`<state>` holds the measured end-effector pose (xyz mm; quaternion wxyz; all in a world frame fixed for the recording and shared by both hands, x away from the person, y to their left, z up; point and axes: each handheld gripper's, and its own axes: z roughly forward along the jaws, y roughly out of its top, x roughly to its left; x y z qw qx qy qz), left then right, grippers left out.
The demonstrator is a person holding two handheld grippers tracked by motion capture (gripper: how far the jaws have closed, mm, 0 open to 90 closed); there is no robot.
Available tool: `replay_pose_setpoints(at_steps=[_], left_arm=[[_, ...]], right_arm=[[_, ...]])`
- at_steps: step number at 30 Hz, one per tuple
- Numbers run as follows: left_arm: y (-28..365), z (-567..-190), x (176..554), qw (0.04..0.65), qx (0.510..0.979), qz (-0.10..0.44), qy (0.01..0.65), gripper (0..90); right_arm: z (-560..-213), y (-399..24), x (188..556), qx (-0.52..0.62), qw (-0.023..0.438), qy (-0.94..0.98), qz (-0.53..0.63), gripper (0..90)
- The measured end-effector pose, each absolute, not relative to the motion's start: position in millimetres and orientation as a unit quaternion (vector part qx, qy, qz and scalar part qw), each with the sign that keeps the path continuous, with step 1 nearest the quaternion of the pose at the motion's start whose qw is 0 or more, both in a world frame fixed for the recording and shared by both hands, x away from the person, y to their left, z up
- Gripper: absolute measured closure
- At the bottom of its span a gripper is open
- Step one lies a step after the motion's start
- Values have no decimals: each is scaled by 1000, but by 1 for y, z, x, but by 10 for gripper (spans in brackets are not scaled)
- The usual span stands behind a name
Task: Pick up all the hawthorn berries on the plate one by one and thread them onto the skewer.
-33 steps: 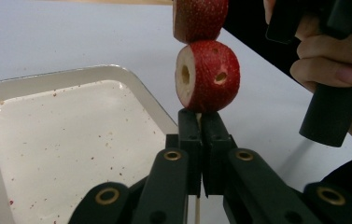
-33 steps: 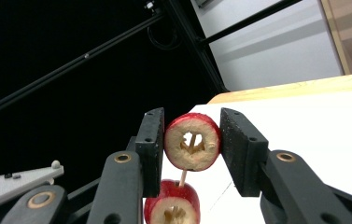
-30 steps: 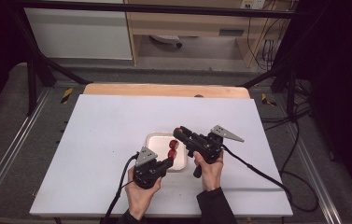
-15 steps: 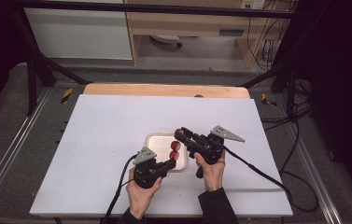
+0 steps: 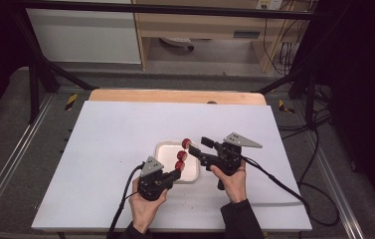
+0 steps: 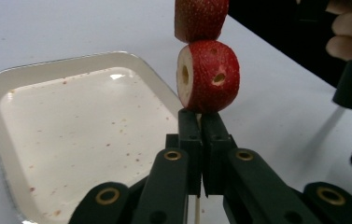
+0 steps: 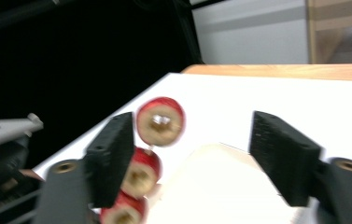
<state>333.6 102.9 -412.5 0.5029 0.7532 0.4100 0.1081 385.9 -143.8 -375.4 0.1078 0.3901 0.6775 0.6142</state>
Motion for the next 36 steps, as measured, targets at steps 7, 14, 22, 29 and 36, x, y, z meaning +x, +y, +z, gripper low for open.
replay_pose_setpoints(at_steps=[7, 14, 22, 29, 36], left_arm=[[110, -412, 334, 484, 768, 124, 401, 881], [121, -409, 336, 471, 776, 131, 399, 881], [127, -398, 344, 444, 795, 136, 391, 880], [128, -390, 357, 420, 807, 138, 391, 879], [130, -378, 368, 406, 813, 139, 394, 879]], right_arm=[[-384, -157, 389, 383, 141, 742, 532, 87], [-401, -177, 390, 376, 140, 790, 463, 44], [-419, -197, 384, 376, 133, 814, 422, 20], [-426, -218, 377, 379, 136, 816, 416, 19], [-434, -231, 370, 381, 132, 816, 414, 23]])
